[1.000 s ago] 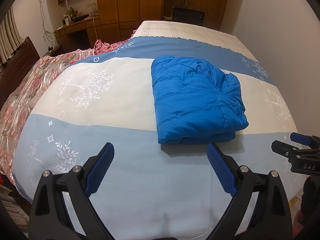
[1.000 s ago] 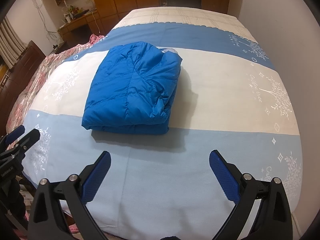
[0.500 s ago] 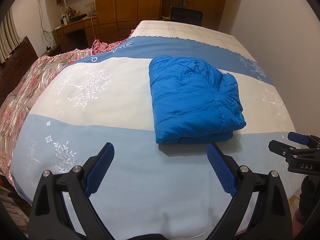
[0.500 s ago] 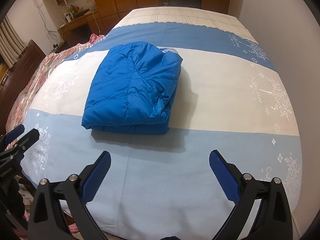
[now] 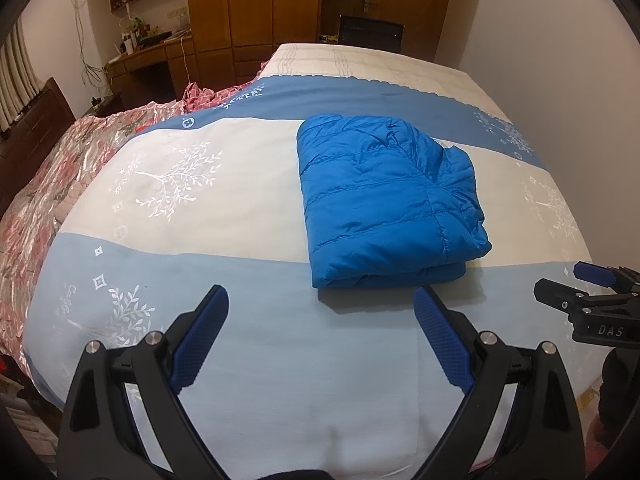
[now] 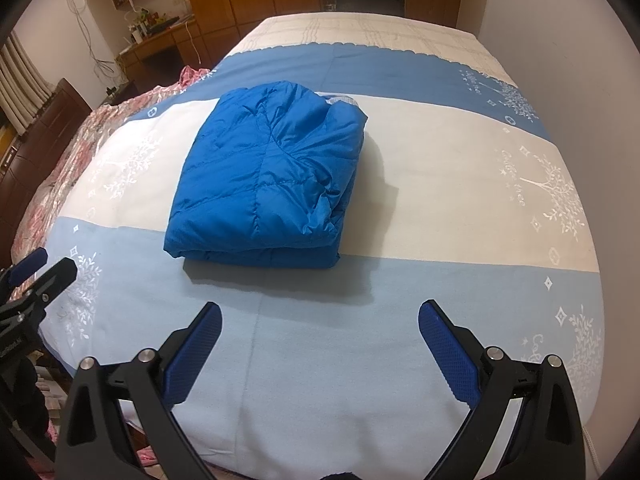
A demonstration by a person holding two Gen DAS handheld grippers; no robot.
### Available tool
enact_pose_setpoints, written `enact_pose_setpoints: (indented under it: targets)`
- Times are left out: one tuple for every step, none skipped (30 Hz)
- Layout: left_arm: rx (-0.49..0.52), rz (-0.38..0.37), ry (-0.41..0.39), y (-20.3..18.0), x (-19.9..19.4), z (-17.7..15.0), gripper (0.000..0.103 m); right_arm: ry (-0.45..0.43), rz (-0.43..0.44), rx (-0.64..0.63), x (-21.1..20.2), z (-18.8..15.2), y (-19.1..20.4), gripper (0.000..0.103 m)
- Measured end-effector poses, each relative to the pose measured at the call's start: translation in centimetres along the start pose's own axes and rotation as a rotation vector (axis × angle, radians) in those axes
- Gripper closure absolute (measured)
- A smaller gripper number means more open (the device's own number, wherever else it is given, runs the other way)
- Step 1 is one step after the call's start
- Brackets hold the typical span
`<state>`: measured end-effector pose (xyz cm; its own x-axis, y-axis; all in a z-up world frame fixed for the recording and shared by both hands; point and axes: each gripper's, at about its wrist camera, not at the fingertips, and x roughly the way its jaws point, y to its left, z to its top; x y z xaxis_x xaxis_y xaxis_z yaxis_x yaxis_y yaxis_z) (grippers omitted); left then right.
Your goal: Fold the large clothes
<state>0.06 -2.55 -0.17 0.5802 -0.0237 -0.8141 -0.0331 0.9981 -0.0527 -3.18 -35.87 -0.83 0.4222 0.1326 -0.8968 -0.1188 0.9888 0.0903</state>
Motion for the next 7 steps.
enact_pose_setpoints:
  targets:
    - [0.000,-0.001,0.000,0.03,0.01,0.01,0.010,0.000,0.000,0.000,0.00,0.01,-0.02,0.004]
    - [-0.001,-0.002,0.001,0.00,0.00,0.00,0.010,-0.001,0.001,0.001,-0.01,0.01,-0.02,0.004]
    - [0.000,-0.001,0.001,0.00,-0.01,0.00,0.010,-0.002,0.000,0.001,0.02,0.02,-0.04,0.004]
    - [0.000,0.000,0.000,0.01,-0.03,0.00,0.010,-0.001,0.000,0.001,0.06,0.05,-0.06,0.004]
    - [0.001,-0.001,-0.001,0.03,-0.05,0.01,0.010,-0.001,0.000,0.001,0.11,0.03,-0.06,0.004]
    - [0.001,-0.002,0.000,0.01,-0.03,0.01,0.010,-0.001,0.000,0.002,0.14,0.01,-0.06,0.004]
    - [0.001,0.000,-0.001,0.00,-0.04,-0.02,0.010,-0.001,-0.001,0.003,0.15,-0.02,-0.06,0.004]
